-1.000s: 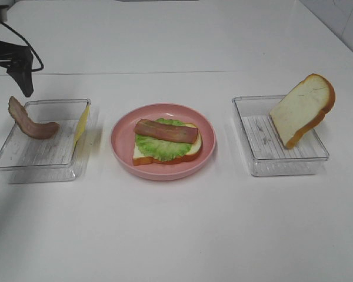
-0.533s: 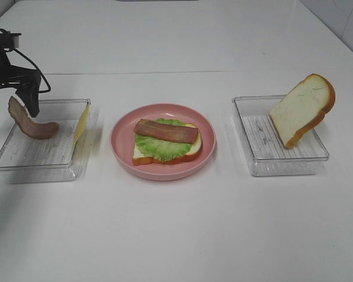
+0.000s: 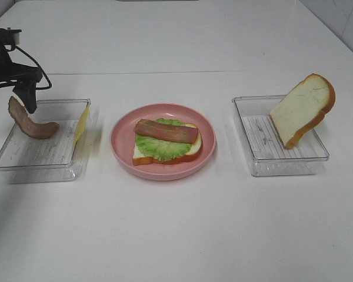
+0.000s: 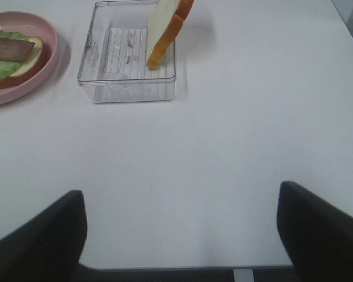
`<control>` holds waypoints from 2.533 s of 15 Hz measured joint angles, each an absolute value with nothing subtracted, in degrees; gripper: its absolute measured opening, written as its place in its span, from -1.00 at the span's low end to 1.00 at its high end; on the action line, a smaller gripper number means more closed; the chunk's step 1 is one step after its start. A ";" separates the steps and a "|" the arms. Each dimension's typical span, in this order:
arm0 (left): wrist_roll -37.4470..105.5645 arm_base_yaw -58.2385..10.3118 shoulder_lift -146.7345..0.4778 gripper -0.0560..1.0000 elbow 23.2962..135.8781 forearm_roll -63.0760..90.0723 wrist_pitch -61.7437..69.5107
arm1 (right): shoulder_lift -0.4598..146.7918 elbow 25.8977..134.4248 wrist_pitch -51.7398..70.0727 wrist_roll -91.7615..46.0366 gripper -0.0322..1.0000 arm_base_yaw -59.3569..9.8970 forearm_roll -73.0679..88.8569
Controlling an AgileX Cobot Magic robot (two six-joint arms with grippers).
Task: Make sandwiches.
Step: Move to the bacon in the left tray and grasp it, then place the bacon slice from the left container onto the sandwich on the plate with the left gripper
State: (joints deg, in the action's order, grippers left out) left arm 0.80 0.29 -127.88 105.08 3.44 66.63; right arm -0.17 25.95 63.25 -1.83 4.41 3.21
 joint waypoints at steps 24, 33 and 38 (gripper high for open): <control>3.84 0.29 -128.57 -0.89 105.08 4.58 65.49 | -0.17 25.95 63.25 -1.83 0.70 4.41 3.21; 3.90 -2.81 -115.74 -0.89 105.20 9.40 66.18 | -0.17 25.95 63.25 -1.83 0.70 4.41 3.21; 3.84 -9.45 -108.98 -0.89 105.83 11.97 67.84 | -0.17 25.95 63.25 -1.83 0.70 4.41 3.21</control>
